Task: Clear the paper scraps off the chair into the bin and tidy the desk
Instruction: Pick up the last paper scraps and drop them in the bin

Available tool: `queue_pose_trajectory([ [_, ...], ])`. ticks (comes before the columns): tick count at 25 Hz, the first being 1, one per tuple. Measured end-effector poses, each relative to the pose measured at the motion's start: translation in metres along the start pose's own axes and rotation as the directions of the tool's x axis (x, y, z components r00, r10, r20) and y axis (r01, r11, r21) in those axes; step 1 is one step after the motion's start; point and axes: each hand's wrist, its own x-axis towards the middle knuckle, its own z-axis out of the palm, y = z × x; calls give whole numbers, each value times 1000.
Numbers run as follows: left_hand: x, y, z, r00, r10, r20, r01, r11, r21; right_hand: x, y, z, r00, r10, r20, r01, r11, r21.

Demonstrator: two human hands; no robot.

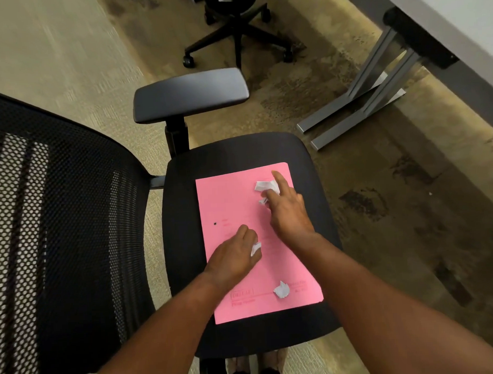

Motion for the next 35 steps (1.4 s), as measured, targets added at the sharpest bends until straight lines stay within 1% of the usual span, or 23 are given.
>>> queue_pose_trajectory([
  [3, -11, -2, 10, 999, -11, 44, 9, 999, 48, 12, -1, 1, 996, 3, 85, 0, 999, -41],
  [6, -16, -3, 15, 996, -29, 84, 21, 996, 85, 0, 2, 4, 996, -18, 89, 19, 1000, -20],
  [8, -19, -1, 16, 993, 32, 115, -46, 991, 122, -12, 3, 5, 996, -18, 91, 18, 1000, -4],
  [10, -24, 4, 19, 976, 147, 158, -173, 971, 163, -22, 3, 6, 997, -11, 82, 11, 1000, -4],
  [12, -32, 13, 25, 946, 253, 202, -286, 946, 156, -29, 5, 5, 998, 12, 61, -13, 1000, 7],
  [14, -39, 23, 36, 910, 313, 271, -362, 919, 155, -36, 6, 4, 998, 34, 45, -35, 999, 18],
  [17, -42, 31, 54, 897, 309, 317, -365, 921, 134, -45, 13, 4, 998, 55, 25, -56, 998, 34],
  [20, -43, 32, 64, 894, 317, 317, -385, 905, 180, -53, 22, 1, 996, 81, 26, -82, 996, 42],
  [22, -43, 31, 64, 903, 294, 313, -361, 915, 182, -59, 28, -1, 996, 84, 26, -85, 995, 50],
  [25, -41, 36, 56, 932, 208, 297, -254, 959, 125, -72, 31, -7, 992, 116, 42, -119, 990, 70],
  [28, -38, 44, 43, 947, 139, 290, -174, 980, 100, -83, 28, -15, 986, 158, 53, -163, 982, 97],
  [32, -35, 48, 18, 963, 52, 263, -91, 987, 135, -95, 21, -34, 981, 187, 47, -192, 973, 129],
  [35, -38, 60, -6, 983, 18, 183, -49, 985, 167, -105, 14, -53, 978, 207, 18, -207, 970, 131],
])
